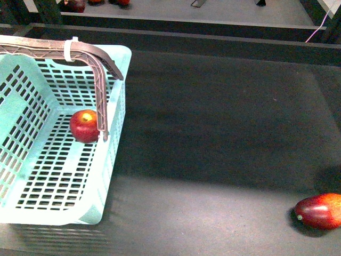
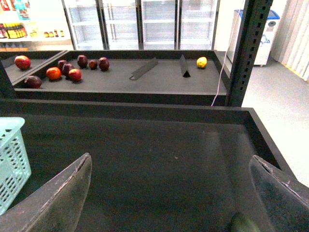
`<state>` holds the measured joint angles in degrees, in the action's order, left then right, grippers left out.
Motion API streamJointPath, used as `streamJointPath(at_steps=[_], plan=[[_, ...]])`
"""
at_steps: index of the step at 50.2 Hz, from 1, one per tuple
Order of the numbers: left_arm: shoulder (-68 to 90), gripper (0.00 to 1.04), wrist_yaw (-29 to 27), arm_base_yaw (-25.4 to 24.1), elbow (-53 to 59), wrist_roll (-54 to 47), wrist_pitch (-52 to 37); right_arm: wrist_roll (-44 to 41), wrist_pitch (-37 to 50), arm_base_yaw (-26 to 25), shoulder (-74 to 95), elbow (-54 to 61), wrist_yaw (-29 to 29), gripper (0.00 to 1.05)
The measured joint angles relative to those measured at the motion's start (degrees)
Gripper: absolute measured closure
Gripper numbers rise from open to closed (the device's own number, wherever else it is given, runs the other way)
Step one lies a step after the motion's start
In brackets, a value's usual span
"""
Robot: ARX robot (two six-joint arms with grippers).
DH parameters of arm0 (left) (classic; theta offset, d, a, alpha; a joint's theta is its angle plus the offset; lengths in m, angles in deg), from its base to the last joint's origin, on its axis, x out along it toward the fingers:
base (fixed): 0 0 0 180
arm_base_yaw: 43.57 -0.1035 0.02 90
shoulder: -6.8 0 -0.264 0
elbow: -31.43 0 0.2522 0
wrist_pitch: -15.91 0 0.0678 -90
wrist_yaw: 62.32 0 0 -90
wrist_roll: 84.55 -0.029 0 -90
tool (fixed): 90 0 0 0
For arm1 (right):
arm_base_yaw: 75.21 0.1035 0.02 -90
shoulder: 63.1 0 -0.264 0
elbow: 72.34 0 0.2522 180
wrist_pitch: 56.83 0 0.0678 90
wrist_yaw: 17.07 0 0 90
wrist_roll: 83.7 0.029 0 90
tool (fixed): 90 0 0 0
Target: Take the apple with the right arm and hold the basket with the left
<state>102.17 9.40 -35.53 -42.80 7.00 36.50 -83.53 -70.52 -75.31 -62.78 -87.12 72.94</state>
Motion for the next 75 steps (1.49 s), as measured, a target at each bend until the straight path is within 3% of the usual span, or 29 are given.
streamJointPath(at_steps=[10, 14, 17, 21, 26, 32, 49, 58, 63, 75], plan=[[-8.81, 0.07, -4.22, 6.27, 1.53, 1.81, 0.28, 0.00, 0.00, 0.00, 0.00, 0.00, 0.00, 0.09], [-11.52, 0.22, 4.37, 6.34, 12.35, -19.19, -24.94, 0.00, 0.00, 0.00, 0.00, 0.00, 0.02, 0.09], [-14.36, 0.38, 6.62, 4.61, 23.50, -47.89, -44.52, 0.00, 0.00, 0.00, 0.00, 0.00, 0.09, 0.09], [-19.37, 0.58, 8.04, 2.29, 31.52, -73.50, -53.96, 0.00, 0.02, 0.00, 0.00, 0.00, 0.02, 0.09], [-23.71, 0.78, 9.60, 0.63, 37.18, -84.74, -55.45, 0.00, 0.00, 0.00, 0.00, 0.00, 0.00, 0.09], [-28.55, 1.02, 11.78, -0.90, 43.39, -89.18, -55.65, 0.00, 0.00, 0.00, 0.00, 0.00, 0.02, 0.09], [-44.09, 1.01, 17.90, -7.69, 53.81, -90.82, -50.93, 0.00, 0.00, 0.00, 0.00, 0.00, 0.02, 0.09], [-51.69, 1.01, 18.21, -7.78, 56.57, -90.88, -46.05, 0.00, 0.00, 0.00, 0.00, 0.00, 0.00, 0.09], [-53.00, 1.01, 18.32, -7.78, 58.99, -90.90, -47.67, 0.00, 0.00, 0.00, 0.00, 0.00, 0.00, 0.09], [-63.36, 1.01, 18.29, -7.78, 59.63, -90.92, -38.23, 0.00, 0.00, 0.00, 0.00, 0.00, 0.00, 0.09]])
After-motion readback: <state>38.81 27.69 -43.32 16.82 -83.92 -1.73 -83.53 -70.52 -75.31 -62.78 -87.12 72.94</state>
